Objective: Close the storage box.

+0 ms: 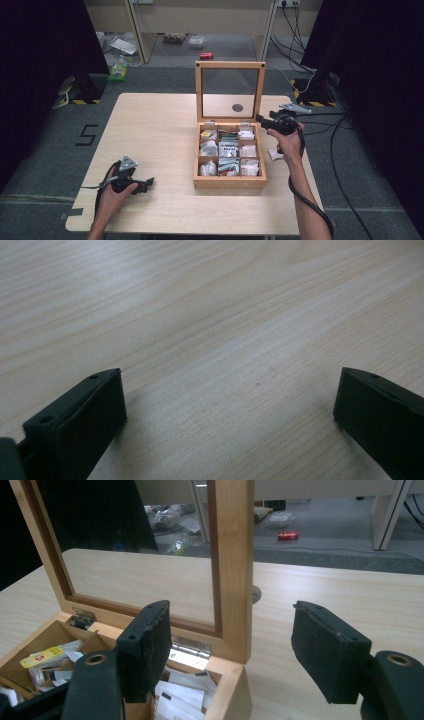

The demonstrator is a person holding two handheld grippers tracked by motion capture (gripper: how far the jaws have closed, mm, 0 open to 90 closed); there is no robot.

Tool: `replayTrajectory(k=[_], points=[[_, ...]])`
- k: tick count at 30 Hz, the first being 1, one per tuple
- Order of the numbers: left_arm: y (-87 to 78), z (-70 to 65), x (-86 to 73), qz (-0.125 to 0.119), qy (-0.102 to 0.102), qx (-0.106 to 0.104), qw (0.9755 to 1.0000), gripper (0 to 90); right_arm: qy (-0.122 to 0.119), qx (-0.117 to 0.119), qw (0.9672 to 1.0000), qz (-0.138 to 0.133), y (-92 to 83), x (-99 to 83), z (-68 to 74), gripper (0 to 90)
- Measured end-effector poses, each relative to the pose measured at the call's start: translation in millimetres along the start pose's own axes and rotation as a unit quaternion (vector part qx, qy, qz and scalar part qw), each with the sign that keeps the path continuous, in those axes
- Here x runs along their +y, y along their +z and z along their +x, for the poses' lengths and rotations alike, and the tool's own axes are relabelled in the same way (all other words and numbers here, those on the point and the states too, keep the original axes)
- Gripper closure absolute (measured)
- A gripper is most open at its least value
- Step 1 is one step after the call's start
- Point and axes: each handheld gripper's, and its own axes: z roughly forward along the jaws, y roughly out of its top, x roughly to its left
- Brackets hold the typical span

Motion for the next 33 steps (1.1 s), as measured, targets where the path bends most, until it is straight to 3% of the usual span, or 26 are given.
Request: replayTrajectory(k=[33], points=[[0.1,0.0,-0.1,-0.001,0.0,0.0,1.0,0.0,0.001,0.0,1.0,0.003,37.2,14.6,1.7,33.3]])
